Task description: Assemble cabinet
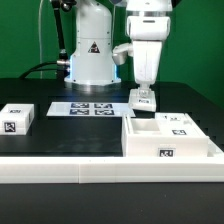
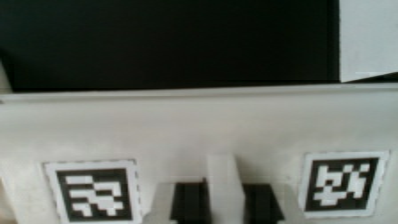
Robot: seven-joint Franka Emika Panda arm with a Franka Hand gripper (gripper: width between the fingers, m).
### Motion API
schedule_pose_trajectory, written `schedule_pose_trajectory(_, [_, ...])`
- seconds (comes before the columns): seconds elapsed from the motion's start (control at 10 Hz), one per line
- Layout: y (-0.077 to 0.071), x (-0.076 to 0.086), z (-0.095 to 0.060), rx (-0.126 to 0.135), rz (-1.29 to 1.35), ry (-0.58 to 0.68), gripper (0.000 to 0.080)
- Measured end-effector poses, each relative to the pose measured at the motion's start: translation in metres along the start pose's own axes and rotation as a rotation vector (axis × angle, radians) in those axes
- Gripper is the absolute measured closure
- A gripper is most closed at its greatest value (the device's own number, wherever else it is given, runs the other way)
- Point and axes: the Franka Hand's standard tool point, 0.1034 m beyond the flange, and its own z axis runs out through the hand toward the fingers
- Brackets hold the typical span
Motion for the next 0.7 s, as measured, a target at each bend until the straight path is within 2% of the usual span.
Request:
schedule_pose_trajectory(0.1, [0.0014,-0.0032,-0.0032,0.001,0.005,-0.006,0.0729])
schedule_pose_trajectory(0.5, [0.0008,-0.0029,0.0004,0.007,0.006,-0.004,0.0729])
schedule_pose_trajectory(0.7, [0.0077,-0.0013,0.0067,0.015,0.014,0.003,0.0729])
